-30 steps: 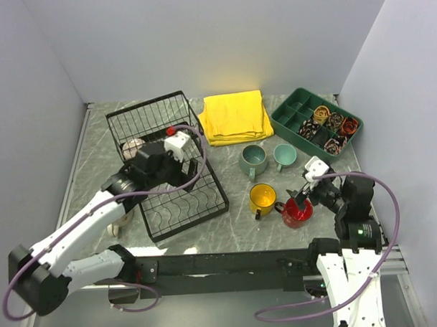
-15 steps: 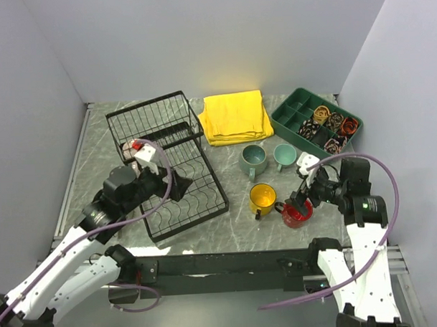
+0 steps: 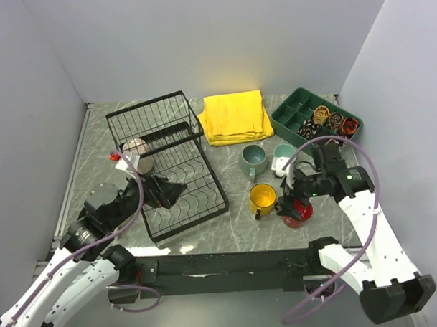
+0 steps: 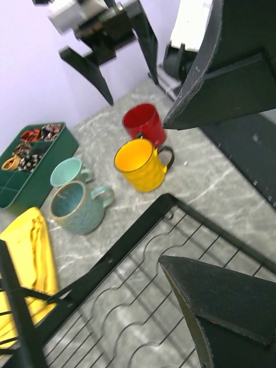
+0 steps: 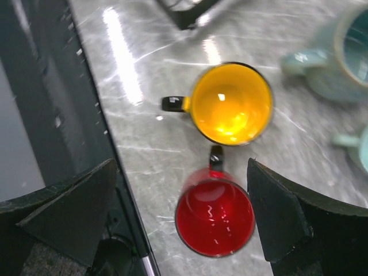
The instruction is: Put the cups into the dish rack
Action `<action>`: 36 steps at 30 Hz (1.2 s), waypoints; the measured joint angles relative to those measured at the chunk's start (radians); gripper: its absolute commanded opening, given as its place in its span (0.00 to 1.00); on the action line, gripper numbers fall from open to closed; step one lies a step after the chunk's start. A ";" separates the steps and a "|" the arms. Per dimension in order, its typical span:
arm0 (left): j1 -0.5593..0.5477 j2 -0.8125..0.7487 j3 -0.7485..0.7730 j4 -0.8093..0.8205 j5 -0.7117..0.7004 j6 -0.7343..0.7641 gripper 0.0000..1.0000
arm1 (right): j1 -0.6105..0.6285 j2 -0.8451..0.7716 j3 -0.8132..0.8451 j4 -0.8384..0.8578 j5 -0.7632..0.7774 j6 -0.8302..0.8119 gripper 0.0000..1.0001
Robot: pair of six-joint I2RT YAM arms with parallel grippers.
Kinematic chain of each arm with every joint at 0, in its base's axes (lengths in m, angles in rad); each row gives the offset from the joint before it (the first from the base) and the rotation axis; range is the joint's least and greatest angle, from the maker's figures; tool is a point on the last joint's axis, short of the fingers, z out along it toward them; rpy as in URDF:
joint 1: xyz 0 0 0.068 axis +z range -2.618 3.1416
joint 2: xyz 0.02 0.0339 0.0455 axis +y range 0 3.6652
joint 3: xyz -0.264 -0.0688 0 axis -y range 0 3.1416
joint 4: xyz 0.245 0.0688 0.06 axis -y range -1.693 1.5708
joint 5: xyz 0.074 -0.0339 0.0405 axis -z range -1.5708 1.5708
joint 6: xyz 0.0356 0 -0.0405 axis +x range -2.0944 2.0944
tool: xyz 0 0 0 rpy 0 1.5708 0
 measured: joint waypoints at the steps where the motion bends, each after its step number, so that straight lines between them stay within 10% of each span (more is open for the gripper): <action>1: 0.000 -0.010 -0.006 -0.006 0.004 -0.019 0.96 | 0.051 0.005 0.000 0.002 0.016 0.007 1.00; 11: 0.000 -0.118 -0.061 -0.044 0.011 -0.154 0.96 | 0.215 0.056 0.008 0.027 0.104 -0.004 1.00; 19: 0.000 -0.203 -0.077 -0.070 0.012 -0.230 0.96 | 0.219 0.299 0.131 0.114 0.146 -0.028 0.75; 36: 0.000 -0.293 -0.102 -0.074 0.013 -0.324 0.96 | 0.219 0.603 0.167 0.222 0.221 -0.110 0.61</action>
